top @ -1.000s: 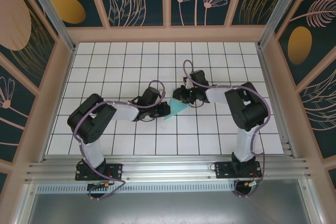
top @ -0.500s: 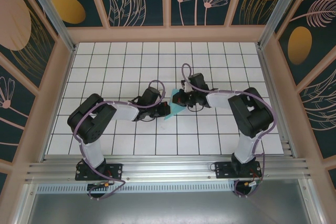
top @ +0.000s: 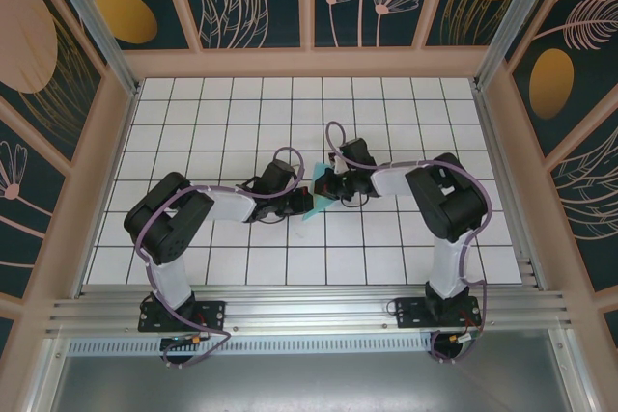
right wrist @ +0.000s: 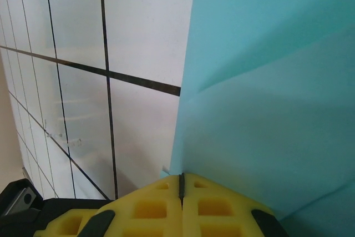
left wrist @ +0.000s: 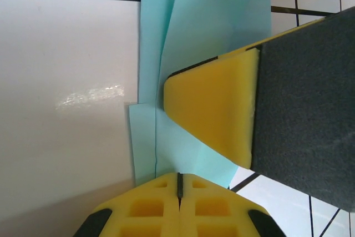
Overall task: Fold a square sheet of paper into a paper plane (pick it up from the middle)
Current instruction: Fourth fold the wing at the center of the table.
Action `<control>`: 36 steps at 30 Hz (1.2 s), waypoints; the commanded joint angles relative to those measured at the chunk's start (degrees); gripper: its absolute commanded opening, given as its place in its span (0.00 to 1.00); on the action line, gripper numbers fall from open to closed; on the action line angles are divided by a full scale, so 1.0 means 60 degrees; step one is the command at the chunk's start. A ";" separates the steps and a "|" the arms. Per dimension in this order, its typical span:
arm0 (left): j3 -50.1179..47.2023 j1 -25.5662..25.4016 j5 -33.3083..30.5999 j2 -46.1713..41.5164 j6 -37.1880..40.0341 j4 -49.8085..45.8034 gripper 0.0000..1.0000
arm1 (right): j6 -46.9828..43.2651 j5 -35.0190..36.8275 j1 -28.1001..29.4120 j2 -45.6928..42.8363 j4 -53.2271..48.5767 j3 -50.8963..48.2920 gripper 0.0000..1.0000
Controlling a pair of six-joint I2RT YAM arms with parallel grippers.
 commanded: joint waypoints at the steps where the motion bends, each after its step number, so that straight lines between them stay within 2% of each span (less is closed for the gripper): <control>1: -0.0558 0.0055 -0.1017 0.0512 0.0322 -0.1976 0.00 | -0.0277 0.0589 -0.0189 0.0300 -0.0239 0.0271 0.05; 36: -0.0859 0.0059 -0.1187 0.0498 0.0630 -0.2050 0.00 | -0.1238 -0.0111 -0.2164 0.1550 -0.1190 0.2220 0.13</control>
